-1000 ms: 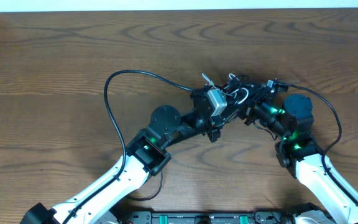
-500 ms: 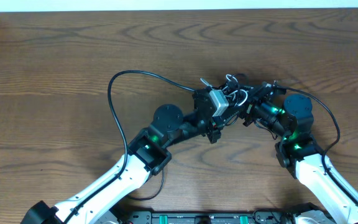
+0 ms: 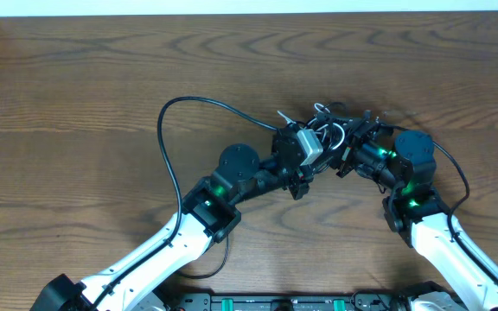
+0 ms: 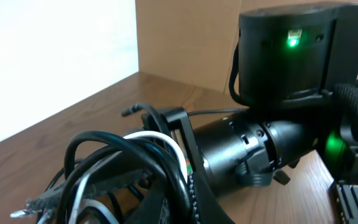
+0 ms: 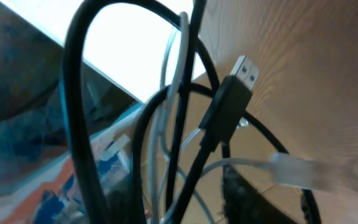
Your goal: Untangle cables
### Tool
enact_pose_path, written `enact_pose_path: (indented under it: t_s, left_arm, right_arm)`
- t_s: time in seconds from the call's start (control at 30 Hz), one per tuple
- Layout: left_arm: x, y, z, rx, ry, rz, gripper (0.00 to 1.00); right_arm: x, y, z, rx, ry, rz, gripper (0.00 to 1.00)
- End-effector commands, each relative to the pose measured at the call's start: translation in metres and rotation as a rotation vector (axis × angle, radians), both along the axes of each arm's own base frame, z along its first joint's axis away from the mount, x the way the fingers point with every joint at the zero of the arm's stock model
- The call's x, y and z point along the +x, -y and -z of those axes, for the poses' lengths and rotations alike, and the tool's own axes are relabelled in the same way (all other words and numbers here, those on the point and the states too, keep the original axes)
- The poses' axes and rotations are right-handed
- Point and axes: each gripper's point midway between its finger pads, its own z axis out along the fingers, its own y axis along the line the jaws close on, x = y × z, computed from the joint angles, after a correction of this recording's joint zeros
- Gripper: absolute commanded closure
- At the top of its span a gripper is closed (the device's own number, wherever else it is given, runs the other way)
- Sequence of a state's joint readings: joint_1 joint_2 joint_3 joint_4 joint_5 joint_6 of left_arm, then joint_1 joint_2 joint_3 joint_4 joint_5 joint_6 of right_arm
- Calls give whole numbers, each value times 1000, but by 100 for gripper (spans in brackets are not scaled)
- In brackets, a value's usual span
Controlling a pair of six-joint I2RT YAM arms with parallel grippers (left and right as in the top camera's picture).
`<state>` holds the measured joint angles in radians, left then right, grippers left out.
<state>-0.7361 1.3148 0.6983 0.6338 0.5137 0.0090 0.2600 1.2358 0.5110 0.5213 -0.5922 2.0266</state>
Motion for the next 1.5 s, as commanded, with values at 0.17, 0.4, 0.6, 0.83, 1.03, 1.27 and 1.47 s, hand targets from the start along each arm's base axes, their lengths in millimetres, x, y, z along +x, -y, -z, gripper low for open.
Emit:
enact_pose_path:
  t_s: [0.17,0.4,0.6,0.83,1.03,1.27,1.47]
  left_arm:
    - [-4,5,-1,16,25,41,93]
    - [32,-13,-7,12,51,-188,92]
    - [94,-80,-4,-18,-26,-682,93]
    - [124,-140,23,14,-143,-909,92]
    - [132,-162,35,40,-188,-967,93]
    - [132,-164,36,44,-188,-974,92]
    - [136,-175,39,55,-198,-1005,93]
  right_arm:
    - [-10,-8,-4,19,7,-66,92]
    - [-2,-1,-2,-109,140,-41,99]
    - [3,10,-2,-184,223,-32,99]
    - [5,29,-4,-197,265,-55,99]
    - [8,44,-5,-229,309,-51,99]
    - [11,68,-4,-299,382,-47,99]
    - [10,99,22,-389,326,-21,99]
